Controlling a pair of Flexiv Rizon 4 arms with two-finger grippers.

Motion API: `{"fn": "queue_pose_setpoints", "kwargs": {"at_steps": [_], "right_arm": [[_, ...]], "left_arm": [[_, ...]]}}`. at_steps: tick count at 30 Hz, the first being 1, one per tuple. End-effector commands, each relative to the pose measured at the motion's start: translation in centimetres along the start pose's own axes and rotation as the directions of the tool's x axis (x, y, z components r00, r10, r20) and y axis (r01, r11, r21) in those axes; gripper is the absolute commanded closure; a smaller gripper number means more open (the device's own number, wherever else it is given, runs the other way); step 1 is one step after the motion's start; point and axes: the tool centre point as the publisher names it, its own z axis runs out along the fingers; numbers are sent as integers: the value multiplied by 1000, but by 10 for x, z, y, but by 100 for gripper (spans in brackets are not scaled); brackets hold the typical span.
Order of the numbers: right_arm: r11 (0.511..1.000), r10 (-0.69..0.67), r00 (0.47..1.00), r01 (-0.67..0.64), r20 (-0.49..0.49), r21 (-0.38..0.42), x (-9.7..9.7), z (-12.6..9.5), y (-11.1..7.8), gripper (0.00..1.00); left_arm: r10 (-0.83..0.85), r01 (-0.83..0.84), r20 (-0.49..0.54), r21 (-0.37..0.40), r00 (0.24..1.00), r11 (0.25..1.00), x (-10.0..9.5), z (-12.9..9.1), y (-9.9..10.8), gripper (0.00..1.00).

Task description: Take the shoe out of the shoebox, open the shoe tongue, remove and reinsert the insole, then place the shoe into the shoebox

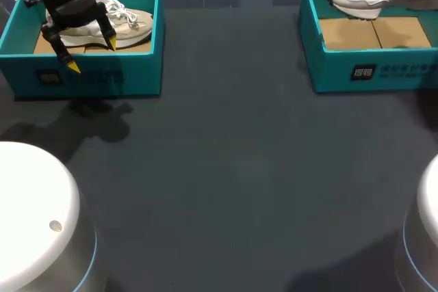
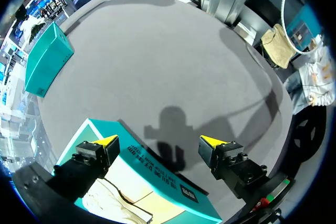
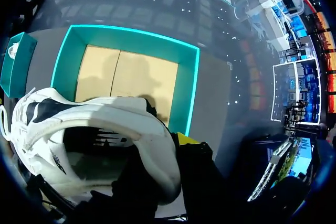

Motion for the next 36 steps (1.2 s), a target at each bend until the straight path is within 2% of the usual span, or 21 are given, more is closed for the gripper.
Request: {"fn": "queue_pose_setpoints", "kwargs": {"at_steps": [1,11,14,16,22,36], "right_arm": [[1000,21,1000,-21,3,-2,1,-4,-1,100],[1000,21,1000,-21,3,-2,1,-4,-1,100],[997,73,997,-74,18,18,0,6,-4,100],[991,119,990,-123,77,47,0,9,-6,100],[984,170,976,-175,134,25,-4,20,-9,100],[977,199,956,-211,217,29,-20,38,-15,100]], "left_arm": [[1,-1,-2,-1,1000,1000,0,0,0,0],[1,-1,-2,-1,1000,1000,0,0,0,0],[1,-1,-2,-1,1000,1000,0,0,0,0],[1,-1,-2,-1,1000,1000,0,0,0,0],[1,-1,-2,-1,1000,1000,0,0,0,0],[1,-1,-2,-1,1000,1000,0,0,0,0]]}}
